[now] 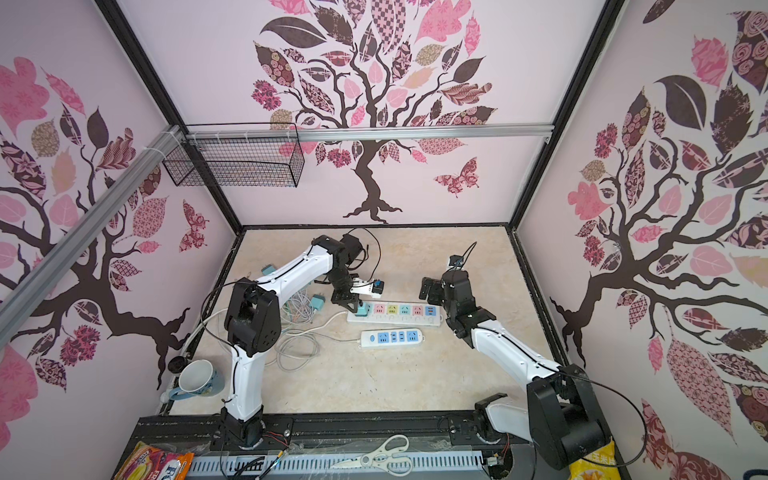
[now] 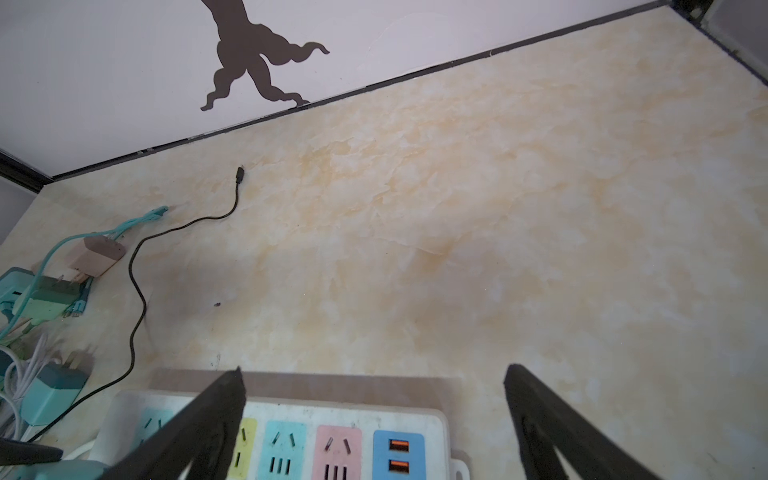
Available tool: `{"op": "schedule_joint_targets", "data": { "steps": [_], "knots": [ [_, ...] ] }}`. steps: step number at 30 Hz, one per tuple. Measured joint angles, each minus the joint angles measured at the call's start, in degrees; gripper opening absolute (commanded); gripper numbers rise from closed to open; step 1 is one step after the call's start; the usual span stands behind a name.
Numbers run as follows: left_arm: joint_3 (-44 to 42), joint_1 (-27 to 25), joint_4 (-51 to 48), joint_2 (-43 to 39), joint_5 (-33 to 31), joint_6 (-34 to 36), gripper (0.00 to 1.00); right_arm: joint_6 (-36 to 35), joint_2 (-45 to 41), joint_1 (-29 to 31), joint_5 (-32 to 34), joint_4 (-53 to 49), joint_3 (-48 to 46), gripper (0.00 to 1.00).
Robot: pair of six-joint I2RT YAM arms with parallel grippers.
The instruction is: Insert the plug
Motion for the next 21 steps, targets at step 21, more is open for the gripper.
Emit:
{"op": "schedule_joint_targets", "data": {
  "steps": [21],
  "knots": [
    [1.51, -1.25, 1.81, 0.22, -3.28, -0.26, 0.00, 1.05, -0.07, 0.00, 1.38, -1.81, 0.00, 1.00]
  ]
}}
